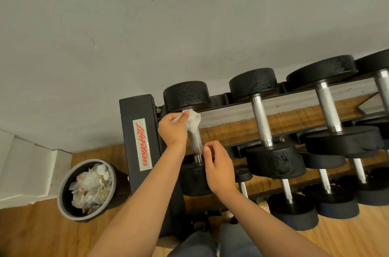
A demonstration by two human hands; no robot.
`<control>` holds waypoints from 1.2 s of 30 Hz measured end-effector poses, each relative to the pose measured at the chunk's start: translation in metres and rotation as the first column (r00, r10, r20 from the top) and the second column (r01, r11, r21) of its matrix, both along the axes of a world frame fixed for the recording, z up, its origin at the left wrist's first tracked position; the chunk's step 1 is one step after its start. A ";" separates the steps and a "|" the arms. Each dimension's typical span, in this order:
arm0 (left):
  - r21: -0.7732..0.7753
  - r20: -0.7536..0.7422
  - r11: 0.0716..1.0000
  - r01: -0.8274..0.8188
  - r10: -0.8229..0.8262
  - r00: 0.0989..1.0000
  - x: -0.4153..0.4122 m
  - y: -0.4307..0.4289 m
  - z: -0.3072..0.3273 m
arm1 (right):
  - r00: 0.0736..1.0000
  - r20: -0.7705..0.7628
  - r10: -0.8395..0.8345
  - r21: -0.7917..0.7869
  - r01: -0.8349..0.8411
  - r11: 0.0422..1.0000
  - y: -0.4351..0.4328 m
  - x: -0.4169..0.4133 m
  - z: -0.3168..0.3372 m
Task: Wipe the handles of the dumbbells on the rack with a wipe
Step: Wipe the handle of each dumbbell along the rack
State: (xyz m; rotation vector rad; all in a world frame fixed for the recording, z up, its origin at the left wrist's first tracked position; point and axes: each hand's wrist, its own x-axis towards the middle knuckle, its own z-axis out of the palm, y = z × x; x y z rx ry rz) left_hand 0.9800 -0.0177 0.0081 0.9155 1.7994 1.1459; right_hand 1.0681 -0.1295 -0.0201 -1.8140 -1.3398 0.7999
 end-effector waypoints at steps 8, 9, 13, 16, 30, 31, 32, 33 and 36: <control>-0.026 -0.113 0.997 0.074 -0.076 0.991 -0.004 -0.025 -0.011 | 1.000 -0.003 0.003 0.001 -0.003 1.000 0.000 0.000 0.000; -0.031 -0.109 0.997 0.064 -0.067 0.992 -0.004 -0.021 -0.009 | 1.000 -0.005 0.002 -0.002 -0.002 1.000 0.000 0.000 0.000; 0.002 -0.070 1.000 0.018 -0.017 0.997 0.002 -0.004 0.001 | 1.000 -0.018 -0.001 -0.007 0.001 1.000 0.000 0.000 0.000; 0.014 -0.075 1.000 0.016 -0.015 0.997 0.005 -0.005 -0.001 | 1.000 -0.014 0.000 -0.009 0.000 1.000 0.000 0.000 0.000; 0.027 -0.029 0.999 -0.017 0.017 0.999 0.005 -0.004 0.001 | 1.000 -0.005 0.000 -0.014 0.000 1.000 0.000 0.000 0.001; 0.028 -0.038 1.000 -0.003 0.004 0.999 0.005 -0.008 -0.001 | 1.000 -0.005 -0.002 -0.012 0.002 1.000 0.000 0.000 0.000; 0.021 -0.046 1.000 0.007 -0.006 0.999 0.004 -0.013 -0.003 | 1.000 -0.006 -0.003 -0.010 0.003 1.000 0.000 0.000 0.000; 0.007 -0.051 1.000 0.014 -0.014 0.999 0.003 -0.018 -0.005 | 1.000 -0.006 -0.002 -0.007 0.002 1.000 0.000 0.000 0.000; -0.016 -0.052 0.999 0.047 -0.048 0.998 -0.001 -0.031 -0.010 | 1.000 -0.009 0.000 -0.003 0.000 1.000 0.000 0.000 0.000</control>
